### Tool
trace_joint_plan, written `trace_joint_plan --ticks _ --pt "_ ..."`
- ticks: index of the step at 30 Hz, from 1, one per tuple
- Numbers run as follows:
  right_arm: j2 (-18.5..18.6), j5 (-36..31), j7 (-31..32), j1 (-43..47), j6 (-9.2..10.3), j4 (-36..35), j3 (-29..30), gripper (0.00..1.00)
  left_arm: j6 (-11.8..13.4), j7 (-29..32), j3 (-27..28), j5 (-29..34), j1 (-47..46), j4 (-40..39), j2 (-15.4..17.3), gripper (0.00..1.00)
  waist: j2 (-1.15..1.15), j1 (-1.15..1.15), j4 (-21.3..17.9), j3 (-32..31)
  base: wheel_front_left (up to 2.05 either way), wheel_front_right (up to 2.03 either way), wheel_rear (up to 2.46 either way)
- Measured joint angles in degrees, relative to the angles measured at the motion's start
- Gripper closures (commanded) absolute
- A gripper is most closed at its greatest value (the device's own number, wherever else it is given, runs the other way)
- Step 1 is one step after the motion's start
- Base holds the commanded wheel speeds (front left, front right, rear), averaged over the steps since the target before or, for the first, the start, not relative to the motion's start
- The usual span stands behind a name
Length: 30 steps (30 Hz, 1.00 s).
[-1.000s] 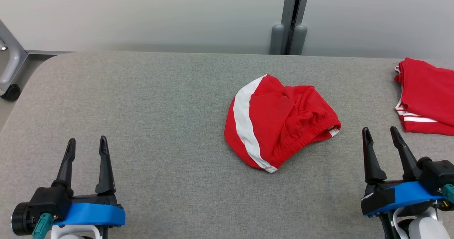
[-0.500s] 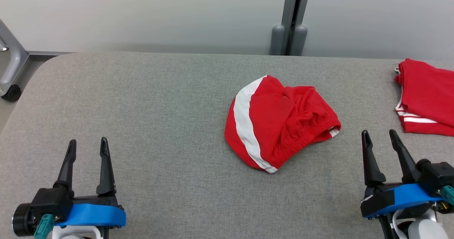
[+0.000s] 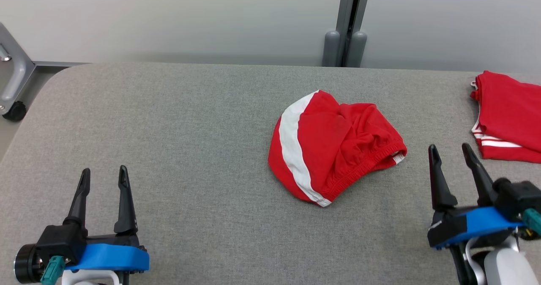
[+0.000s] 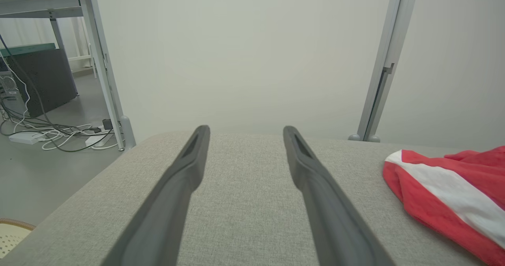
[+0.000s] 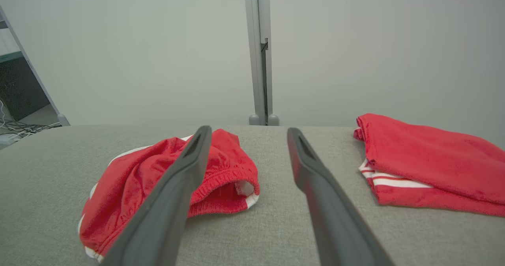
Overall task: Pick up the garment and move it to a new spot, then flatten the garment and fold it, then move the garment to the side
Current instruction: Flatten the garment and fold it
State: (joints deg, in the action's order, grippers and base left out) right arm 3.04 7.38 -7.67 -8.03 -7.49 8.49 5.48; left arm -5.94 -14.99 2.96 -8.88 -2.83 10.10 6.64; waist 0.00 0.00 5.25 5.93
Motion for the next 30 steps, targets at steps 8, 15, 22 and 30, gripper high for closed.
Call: trace_joint_plan --ticks 8,15,22,30 --pt "3.67 -1.79 1.16 -10.34 0.0 2.92 -1.43 0.0 -0.34 0.0 -0.1 0.62 -1.17 0.21 -0.52 0.0 0.0 0.0 0.77 1.16 0.0 0.0 0.0" --pt "6.14 -2.59 4.0 -18.05 0.0 11.54 -2.75 0.0 -0.67 0.0 -0.66 0.92 -2.21 0.41 -1.24 0.0 0.0 0.01 2.73 2.66 0.0 0.0 0.0" --pt "8.24 -2.79 5.93 -21.8 0.0 24.34 -2.92 0.0 -0.92 -0.01 -1.33 1.07 -3.53 0.82 -1.64 0.0 0.0 0.01 4.9 3.9 0.0 0.0 0.0" --pt "9.39 -2.53 4.63 -24.01 0.0 39.8 -3.1 0.0 -1.14 0.0 -1.89 1.05 -4.26 1.72 -2.27 0.0 0.0 0.01 7.17 5.1 0.0 0.0 0.0"
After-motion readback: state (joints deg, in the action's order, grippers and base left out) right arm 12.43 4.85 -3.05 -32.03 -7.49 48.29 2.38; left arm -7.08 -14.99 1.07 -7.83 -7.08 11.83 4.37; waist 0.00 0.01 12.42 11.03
